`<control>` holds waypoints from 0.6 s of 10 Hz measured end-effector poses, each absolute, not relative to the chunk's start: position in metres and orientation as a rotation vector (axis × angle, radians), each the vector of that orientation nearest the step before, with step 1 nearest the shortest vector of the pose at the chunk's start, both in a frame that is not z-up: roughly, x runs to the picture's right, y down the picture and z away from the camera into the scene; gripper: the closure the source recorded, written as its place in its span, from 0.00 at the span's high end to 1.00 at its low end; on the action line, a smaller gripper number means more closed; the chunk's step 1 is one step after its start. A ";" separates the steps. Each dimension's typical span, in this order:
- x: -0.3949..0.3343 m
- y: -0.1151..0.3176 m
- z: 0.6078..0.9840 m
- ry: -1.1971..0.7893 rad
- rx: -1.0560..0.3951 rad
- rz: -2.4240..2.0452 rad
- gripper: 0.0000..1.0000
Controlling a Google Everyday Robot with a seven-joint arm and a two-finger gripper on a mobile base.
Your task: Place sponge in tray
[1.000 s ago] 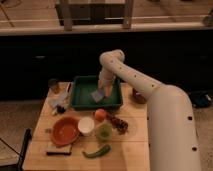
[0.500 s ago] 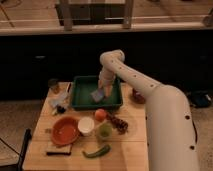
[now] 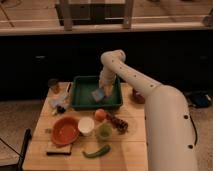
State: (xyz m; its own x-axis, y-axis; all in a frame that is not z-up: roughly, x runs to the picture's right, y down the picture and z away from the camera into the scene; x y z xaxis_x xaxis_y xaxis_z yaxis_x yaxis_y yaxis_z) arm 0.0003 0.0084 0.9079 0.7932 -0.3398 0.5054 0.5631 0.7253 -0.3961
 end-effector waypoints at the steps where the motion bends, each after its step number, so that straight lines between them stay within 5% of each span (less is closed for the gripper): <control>1: 0.001 0.008 0.908 -0.421 -0.569 -0.513 0.01; 6: 0.004 0.006 0.911 -0.427 -0.574 -0.502 0.01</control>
State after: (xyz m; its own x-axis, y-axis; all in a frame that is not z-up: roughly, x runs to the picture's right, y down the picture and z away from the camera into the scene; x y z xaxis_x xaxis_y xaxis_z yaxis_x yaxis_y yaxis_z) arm 0.0040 0.0062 0.9108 0.7963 -0.3260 0.5095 0.5556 0.7273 -0.4029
